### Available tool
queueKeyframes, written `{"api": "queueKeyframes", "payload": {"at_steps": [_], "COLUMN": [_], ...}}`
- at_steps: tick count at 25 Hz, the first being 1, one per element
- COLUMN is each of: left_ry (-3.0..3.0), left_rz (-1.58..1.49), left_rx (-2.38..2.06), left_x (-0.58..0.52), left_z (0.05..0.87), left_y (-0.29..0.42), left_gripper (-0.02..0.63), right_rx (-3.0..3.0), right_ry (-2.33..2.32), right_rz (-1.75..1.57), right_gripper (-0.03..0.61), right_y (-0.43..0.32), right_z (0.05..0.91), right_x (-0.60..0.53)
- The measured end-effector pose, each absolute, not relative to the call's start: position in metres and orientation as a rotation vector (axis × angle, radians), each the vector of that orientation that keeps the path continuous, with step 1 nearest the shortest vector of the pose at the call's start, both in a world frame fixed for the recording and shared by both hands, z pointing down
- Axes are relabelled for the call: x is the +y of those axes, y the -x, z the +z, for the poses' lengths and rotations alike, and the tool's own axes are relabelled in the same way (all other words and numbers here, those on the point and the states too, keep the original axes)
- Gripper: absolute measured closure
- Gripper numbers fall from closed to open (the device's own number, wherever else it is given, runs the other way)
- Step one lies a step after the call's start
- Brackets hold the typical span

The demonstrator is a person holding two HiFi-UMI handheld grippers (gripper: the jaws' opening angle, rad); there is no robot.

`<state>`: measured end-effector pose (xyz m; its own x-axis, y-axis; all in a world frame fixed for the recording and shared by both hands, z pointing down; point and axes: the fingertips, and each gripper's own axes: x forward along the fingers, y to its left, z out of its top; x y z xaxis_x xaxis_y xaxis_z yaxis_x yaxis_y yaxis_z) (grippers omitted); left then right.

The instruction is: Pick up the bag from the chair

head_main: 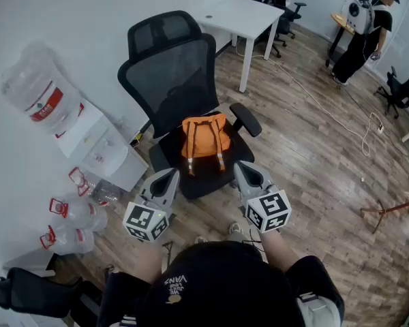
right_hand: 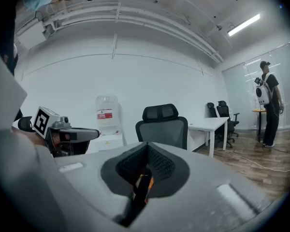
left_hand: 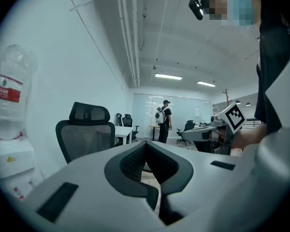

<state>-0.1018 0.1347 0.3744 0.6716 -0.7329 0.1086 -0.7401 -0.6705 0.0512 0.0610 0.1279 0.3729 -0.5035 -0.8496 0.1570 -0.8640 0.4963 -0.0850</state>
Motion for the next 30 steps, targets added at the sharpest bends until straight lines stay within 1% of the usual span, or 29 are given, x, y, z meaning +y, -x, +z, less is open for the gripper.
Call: {"api": "queueKeyframes", "payload": {"at_steps": [22,30], "left_ry": [-2.83,-2.807], "left_rz": [0.092,0.073], "left_rx": [-1.085,-1.076], "left_x": [0.138,0.116], "left_z": [0.38,0.388], "left_y": [0.118,0.117], "left_gripper": [0.606,0.606], "right_rx": [-2.6,-2.585], "right_ry": [-1.657,-1.663], "right_rz": [0.291,0.284], "right_gripper": [0.581,0.581], "right_y": [-0.045,-0.045], "right_z": [0.375,0.377], "right_x": [0.143,0.121]}}
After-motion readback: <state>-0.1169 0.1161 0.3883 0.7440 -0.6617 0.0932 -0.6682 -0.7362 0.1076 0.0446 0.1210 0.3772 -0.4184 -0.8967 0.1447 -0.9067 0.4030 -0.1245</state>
